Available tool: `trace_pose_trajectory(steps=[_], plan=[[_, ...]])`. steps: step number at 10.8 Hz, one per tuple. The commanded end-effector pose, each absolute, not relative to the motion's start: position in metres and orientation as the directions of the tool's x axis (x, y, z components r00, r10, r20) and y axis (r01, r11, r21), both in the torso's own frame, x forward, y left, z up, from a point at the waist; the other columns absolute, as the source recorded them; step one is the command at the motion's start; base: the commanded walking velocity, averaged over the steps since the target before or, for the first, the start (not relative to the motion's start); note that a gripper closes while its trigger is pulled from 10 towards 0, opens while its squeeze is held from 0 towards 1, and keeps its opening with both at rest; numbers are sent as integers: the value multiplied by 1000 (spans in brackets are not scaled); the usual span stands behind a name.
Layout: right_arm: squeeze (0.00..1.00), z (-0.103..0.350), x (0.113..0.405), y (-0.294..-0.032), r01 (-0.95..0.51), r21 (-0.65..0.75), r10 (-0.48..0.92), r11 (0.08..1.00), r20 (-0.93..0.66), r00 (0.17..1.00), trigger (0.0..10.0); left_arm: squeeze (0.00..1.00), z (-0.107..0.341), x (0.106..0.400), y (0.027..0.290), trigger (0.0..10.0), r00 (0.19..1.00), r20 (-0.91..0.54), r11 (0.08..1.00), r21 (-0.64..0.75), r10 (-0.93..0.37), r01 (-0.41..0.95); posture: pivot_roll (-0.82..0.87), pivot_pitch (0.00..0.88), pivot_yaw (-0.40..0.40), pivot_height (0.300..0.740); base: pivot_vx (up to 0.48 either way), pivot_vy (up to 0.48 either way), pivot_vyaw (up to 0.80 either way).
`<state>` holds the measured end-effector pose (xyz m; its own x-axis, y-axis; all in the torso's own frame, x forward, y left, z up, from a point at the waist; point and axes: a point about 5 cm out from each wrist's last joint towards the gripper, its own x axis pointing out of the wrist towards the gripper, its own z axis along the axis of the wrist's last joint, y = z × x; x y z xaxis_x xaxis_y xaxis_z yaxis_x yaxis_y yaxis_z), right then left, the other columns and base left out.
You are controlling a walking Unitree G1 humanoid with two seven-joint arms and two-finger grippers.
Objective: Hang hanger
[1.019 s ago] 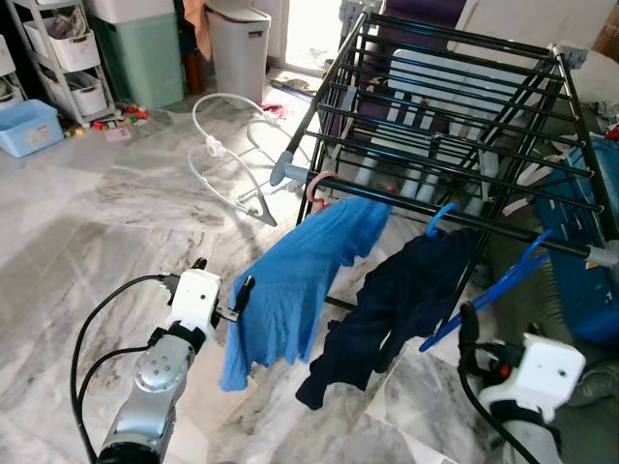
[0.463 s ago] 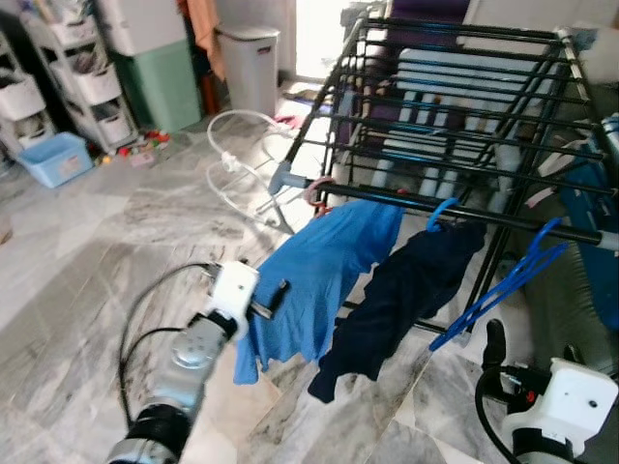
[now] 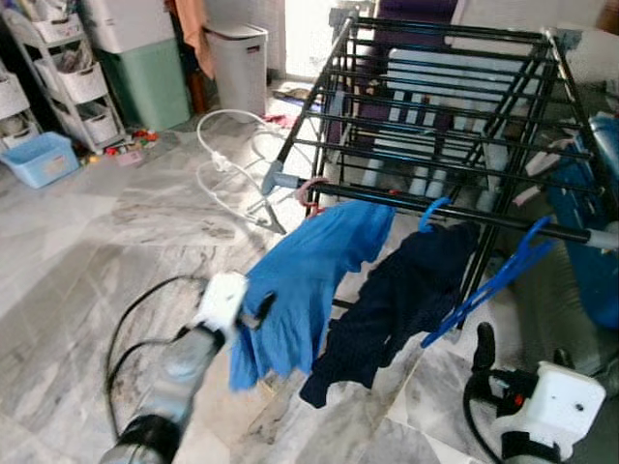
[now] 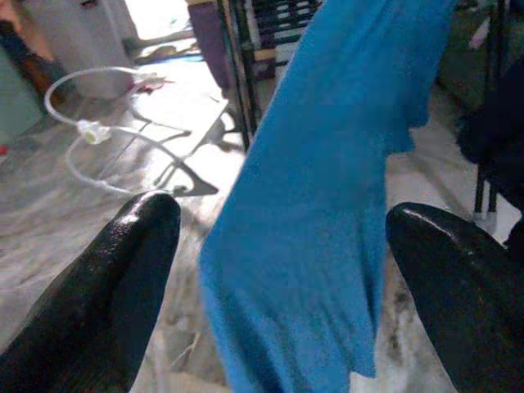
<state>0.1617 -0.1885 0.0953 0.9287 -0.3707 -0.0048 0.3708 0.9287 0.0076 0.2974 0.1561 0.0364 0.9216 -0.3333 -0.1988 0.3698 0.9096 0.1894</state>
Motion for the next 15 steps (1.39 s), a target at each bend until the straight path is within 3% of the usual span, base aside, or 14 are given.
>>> trace_pose_trajectory(steps=[1, 4, 7, 15], plan=[[0, 94, 165, -186, 357, 34, -357, 933, -15, 934, 10000, 0, 38, 298, 155, 10000, 925, -183, 913, 184, -332, 364, -13, 2, -43, 740, 0, 0, 0], [0, 94, 171, -183, 326, 35, -325, 945, -15, 946, 10000, 0, 37, 298, 151, 10000, 924, -177, 915, 162, -340, 368, 9, 7, -61, 740, 0, 0, 0], [0, 91, 176, -176, 265, -13, -266, 964, -25, 964, 10000, 0, 38, 296, 150, 10000, 913, -166, 905, 153, -372, 397, 24, 12, -71, 740, 0, 0, 800], [0, 88, 181, -171, 233, 22, -232, 972, -35, 972, 10000, 0, 32, 298, 155, 10000, 912, -223, 910, 160, -344, 382, 40, 31, -68, 740, 0, 0, 800]])
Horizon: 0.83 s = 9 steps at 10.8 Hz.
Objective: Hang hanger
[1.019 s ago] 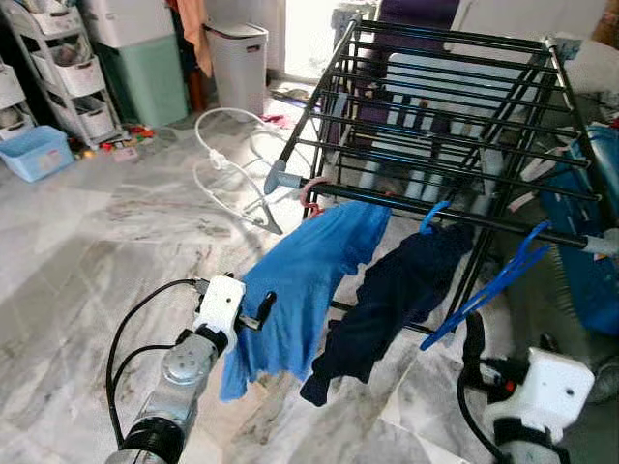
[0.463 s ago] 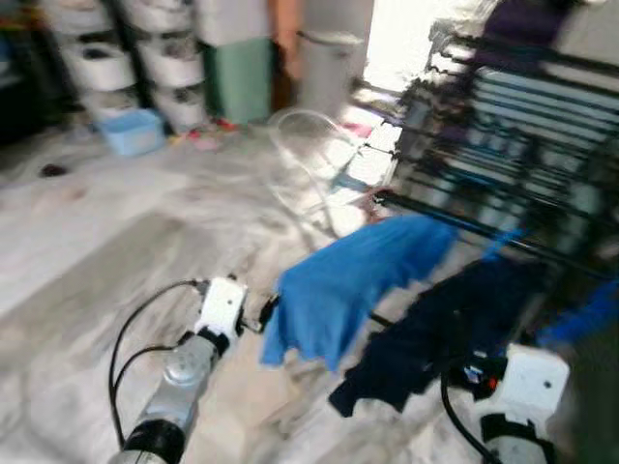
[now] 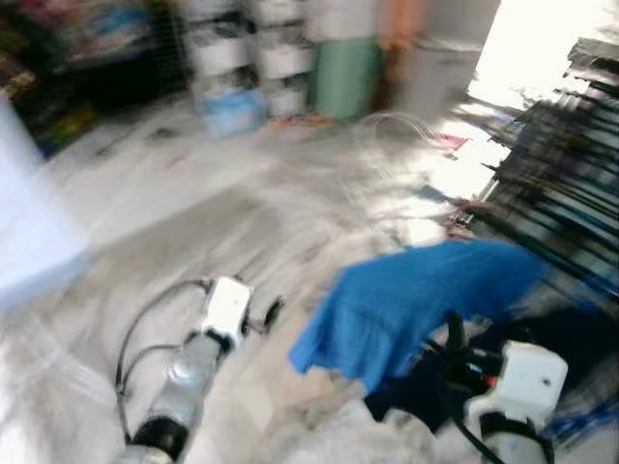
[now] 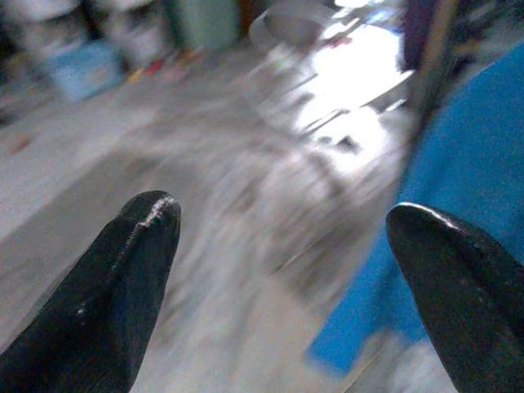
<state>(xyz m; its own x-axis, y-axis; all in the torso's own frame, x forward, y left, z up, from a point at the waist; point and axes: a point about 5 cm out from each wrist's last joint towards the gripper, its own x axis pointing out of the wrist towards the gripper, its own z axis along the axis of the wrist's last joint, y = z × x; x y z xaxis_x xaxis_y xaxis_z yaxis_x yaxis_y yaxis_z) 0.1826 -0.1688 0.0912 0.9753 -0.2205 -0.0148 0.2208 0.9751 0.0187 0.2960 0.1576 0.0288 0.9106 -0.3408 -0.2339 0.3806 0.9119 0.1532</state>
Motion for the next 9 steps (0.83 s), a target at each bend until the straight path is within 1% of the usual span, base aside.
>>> trace_pose_trajectory(steps=[1, 2, 4, 6, 9], plan=[[0, 87, 181, -172, 237, 33, -235, 971, -39, 971, 10000, 0, 30, 299, 158, 10000, 919, -235, 916, 177, -316, 361, 45, 28, -70, 740, 0, 0, 0], [0, 86, 181, -172, 239, 42, -237, 970, -42, 971, 10000, 0, 27, 300, 160, 10000, 925, -256, 923, 190, -281, 334, 45, 27, -71, 740, 0, 0, 0], [0, 86, 182, -172, 234, 43, -232, 971, -45, 972, 10000, 0, 27, 302, 159, 10000, 926, -263, 923, 203, -271, 327, 44, 20, -75, 740, 0, 0, 0], [0, 81, 181, -176, 256, 22, -254, 966, -72, 964, 10000, 0, 31, 305, 154, 10000, 930, -246, 918, 224, -271, 327, 49, 12, -78, 740, -394, 0, 0], [0, 79, 183, -175, 248, 20, -245, 969, -81, 966, 10000, 0, 37, 306, 152, 10000, 940, -218, 915, 254, -261, 313, 61, 5, -82, 740, -406, 0, 0]])
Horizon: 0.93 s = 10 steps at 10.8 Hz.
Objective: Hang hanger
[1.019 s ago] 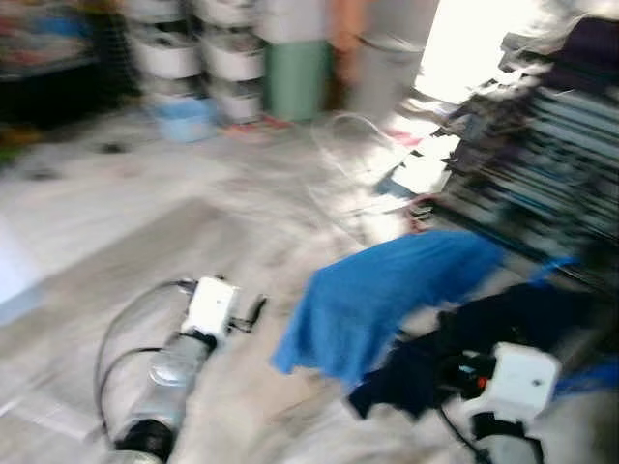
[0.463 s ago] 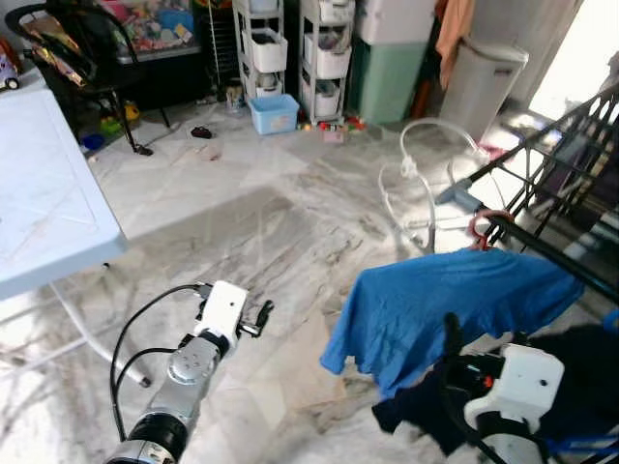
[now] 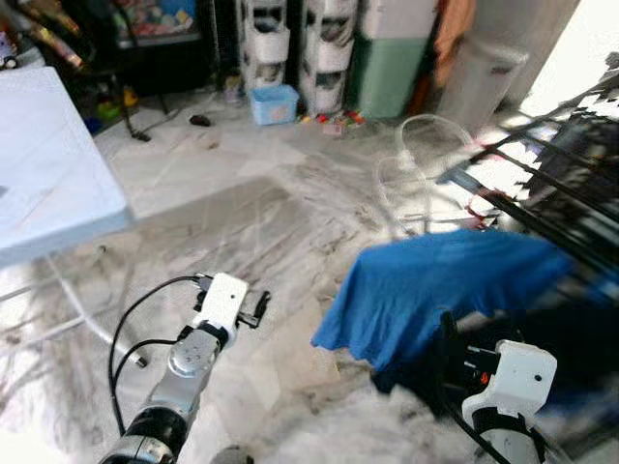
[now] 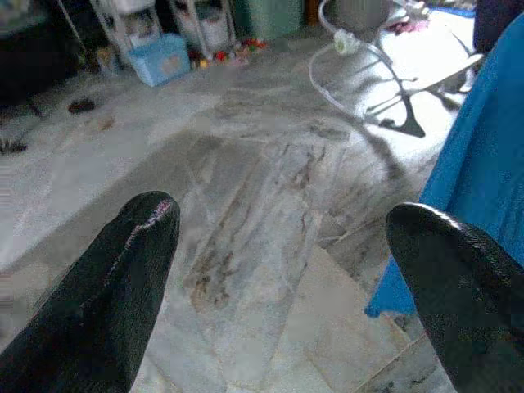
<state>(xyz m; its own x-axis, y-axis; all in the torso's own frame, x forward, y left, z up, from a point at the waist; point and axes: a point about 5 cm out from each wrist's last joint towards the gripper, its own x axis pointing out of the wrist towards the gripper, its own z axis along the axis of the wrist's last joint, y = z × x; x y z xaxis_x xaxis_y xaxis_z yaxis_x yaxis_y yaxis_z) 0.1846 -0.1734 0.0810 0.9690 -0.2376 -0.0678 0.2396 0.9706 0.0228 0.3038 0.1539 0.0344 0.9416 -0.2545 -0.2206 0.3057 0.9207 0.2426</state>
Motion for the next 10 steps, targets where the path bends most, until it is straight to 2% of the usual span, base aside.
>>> trace_pose_trajectory(steps=[1, 6, 9, 10], plan=[[0, 79, 184, -174, 244, 22, -242, 969, -83, 967, 10000, 0, 40, 306, 151, 10000, 942, -204, 912, 261, -268, 316, 63, 6, -84, 740, -405, 0, 0], [0, 78, 180, -175, 249, 27, -246, 968, -92, 965, 10000, 0, 47, 304, 147, 10000, 940, -198, 912, 254, -279, 324, 51, 24, -80, 740, -385, 0, 0], [0, 77, 177, -175, 258, 28, -254, 966, -97, 962, 10000, 0, 50, 304, 142, 10000, 931, -205, 919, 198, -301, 341, 39, 23, -77, 740, 0, 0, 0], [0, 77, 177, -176, 259, 28, -255, 965, -100, 962, 10000, 0, 50, 304, 141, 10000, 931, -215, 925, 180, -295, 334, 37, 24, -80, 740, 0, 480, 0]])
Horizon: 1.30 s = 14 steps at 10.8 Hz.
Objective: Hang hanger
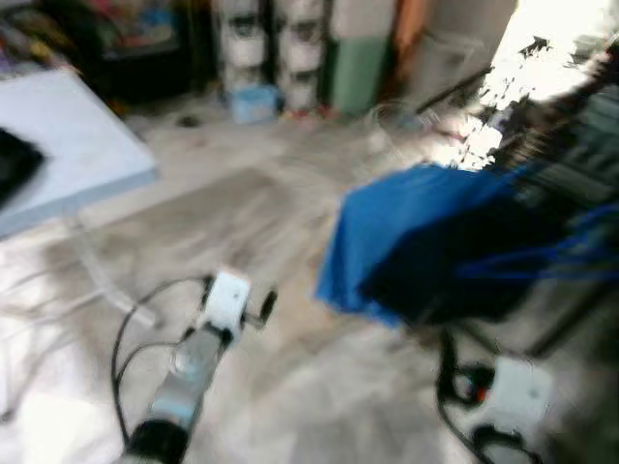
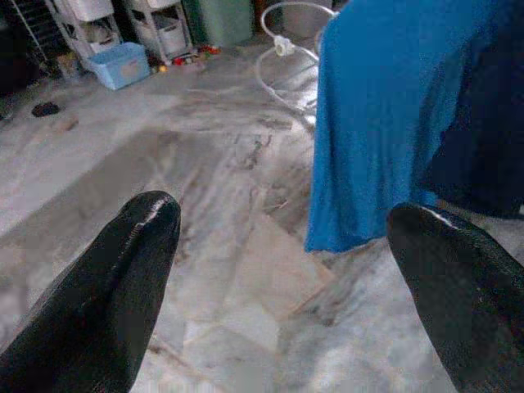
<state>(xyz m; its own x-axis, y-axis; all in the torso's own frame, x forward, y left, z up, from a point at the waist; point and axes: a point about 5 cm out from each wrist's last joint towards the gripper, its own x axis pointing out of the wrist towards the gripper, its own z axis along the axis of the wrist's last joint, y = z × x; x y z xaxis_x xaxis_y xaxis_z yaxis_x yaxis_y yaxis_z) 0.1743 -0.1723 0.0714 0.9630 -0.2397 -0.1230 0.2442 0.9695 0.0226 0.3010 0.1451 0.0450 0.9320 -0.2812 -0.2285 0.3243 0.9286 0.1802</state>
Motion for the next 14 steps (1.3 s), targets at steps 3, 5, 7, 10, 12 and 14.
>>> trace_pose_trajectory(steps=[3, 5, 7, 10, 12, 14], plan=[[0, 78, 178, -173, 241, 29, -237, 970, -95, 967, 10000, 0, 49, 305, 141, 10000, 928, -234, 928, 172, -289, 332, 37, 30, -76, 740, 0, 480, 0], [0, 78, 177, -171, 240, 37, -236, 970, -97, 967, 10000, 0, 47, 304, 141, 10000, 923, -247, 924, 174, -294, 341, 34, 37, -68, 740, 0, 480, 0], [0, 78, 176, -169, 234, 44, -229, 971, -96, 969, 10000, 0, 45, 303, 140, 10000, 917, -257, 916, 185, -306, 357, 32, 43, -64, 740, 0, 480, 0], [0, 78, 178, -165, 202, 53, -196, 978, -89, 976, 10000, 0, 45, 303, 139, 10000, 911, -260, 908, 192, -319, 372, 36, 50, -63, 740, 0, 480, 798], [0, 77, 178, -165, 201, 57, -195, 978, -92, 976, 10000, 0, 44, 303, 139, 10000, 910, -263, 906, 193, -322, 376, 40, 53, -62, 740, 0, 480, 800], [0, 75, 178, -165, 201, 63, -195, 977, -98, 976, 10000, 0, 44, 303, 139, 10000, 906, -263, 900, 198, -333, 388, 43, 55, -62, 740, 0, 480, 797]])
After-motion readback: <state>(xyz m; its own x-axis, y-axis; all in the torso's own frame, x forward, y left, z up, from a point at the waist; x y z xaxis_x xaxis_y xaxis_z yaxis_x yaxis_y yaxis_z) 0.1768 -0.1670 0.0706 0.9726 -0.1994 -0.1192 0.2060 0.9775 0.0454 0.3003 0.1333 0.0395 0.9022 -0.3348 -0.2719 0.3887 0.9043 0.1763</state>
